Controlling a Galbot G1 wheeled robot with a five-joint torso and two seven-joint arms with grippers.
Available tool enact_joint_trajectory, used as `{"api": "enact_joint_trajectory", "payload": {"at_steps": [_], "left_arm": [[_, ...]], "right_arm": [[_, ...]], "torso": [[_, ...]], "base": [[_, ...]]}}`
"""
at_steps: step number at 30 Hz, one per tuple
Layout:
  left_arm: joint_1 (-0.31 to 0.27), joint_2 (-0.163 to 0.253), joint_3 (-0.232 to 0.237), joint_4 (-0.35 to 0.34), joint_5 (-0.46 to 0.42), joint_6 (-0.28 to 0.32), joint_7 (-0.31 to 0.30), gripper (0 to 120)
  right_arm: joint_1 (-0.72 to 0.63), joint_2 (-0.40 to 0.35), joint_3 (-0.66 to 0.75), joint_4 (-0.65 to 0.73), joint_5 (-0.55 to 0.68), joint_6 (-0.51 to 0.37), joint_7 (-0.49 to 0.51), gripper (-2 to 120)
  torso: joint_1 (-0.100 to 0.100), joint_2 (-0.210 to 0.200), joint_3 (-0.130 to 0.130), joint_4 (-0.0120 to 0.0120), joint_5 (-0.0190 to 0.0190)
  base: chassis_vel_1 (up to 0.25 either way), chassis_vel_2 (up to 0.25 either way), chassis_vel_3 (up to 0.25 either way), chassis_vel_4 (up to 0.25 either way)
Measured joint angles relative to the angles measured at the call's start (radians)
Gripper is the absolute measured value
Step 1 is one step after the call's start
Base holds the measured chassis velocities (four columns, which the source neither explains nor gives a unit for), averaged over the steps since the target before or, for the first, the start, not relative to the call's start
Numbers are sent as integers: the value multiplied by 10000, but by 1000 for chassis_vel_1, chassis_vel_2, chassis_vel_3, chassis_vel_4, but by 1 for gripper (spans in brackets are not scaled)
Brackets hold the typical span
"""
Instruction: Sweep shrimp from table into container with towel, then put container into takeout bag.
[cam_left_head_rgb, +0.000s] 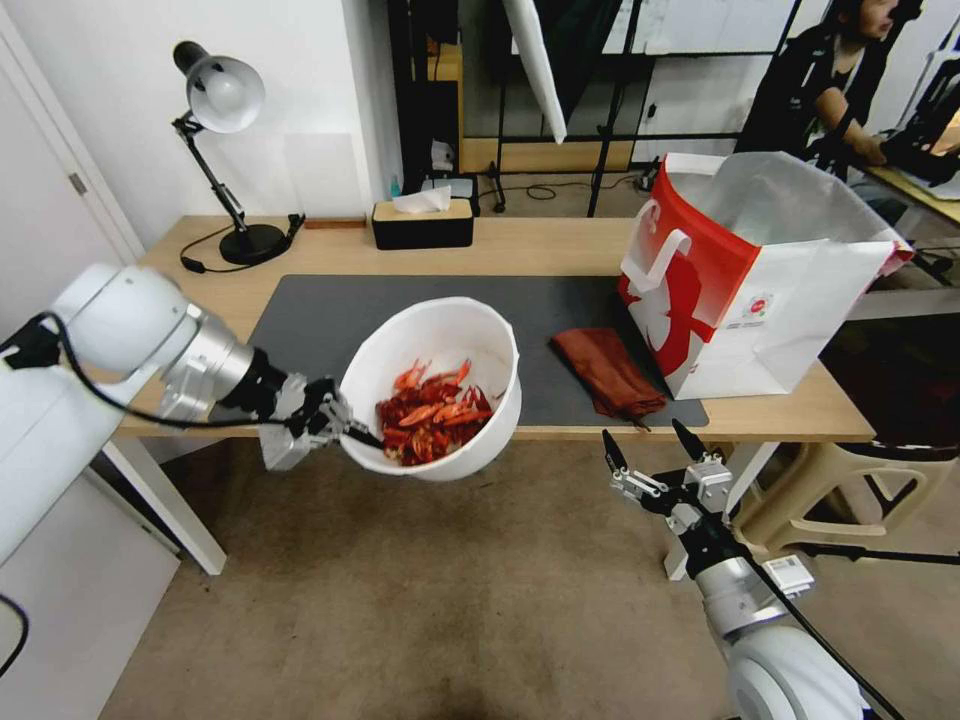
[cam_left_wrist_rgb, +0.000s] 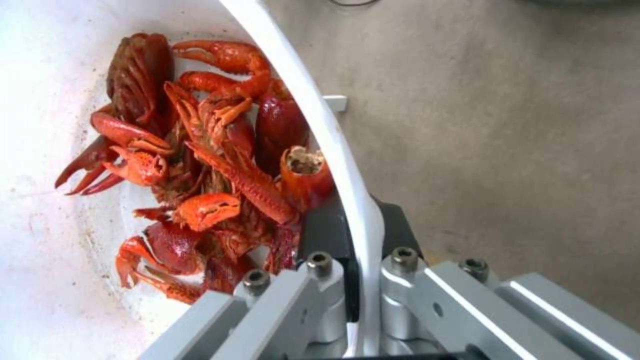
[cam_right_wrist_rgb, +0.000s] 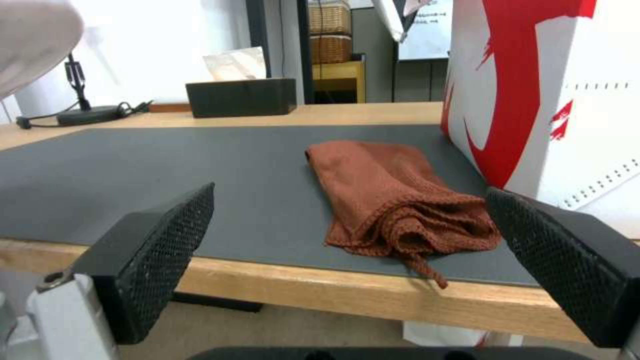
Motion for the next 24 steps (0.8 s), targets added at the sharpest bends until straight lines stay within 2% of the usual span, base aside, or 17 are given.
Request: {"api": "enact_joint_trajectory", "payload": {"at_steps": [4,7,15,17,19,22,23,24], "left_arm": [[-148,-84,101,88,12,-6,3,0],[-537,-379,356,363,61,-14,12,0],[-905,-640,611,618,131,-17,17,0],[-1426,-1060,862,1007,261,-6,14,0],[-1479,-1113,876,1050,288,1,12,0],[-1774,-1613,920,1432,571,38,3,0],[-1774,-1613,920,1432,571,38,3,0],[-1864,-1806,927,1574,691,67,-15,0]], "right_arm": [[24,5,0,-18,9,0,0,100],[99,18,-7,-68,38,-6,-1,100],[168,23,-12,-122,63,-10,-1,100],[280,25,-39,-199,113,-21,-1,100],[290,25,-41,-204,117,-22,0,100],[407,24,-74,-269,162,-27,0,100],[407,24,-74,-269,162,-27,0,100],[444,12,-90,-288,186,-28,-2,100]], "torso": [[0,0,0,1,3],[0,0,-1,1,2],[0,0,-1,-1,3],[0,0,0,2,2],[0,0,0,2,3],[0,0,-1,2,4],[0,0,-1,2,4],[1,0,-1,1,2]], "base": [[0,0,0,0],[0,0,0,0],[0,0,0,0],[0,0,0,0],[0,0,0,0],[0,0,0,0],[0,0,0,0],[0,0,0,0]]}}
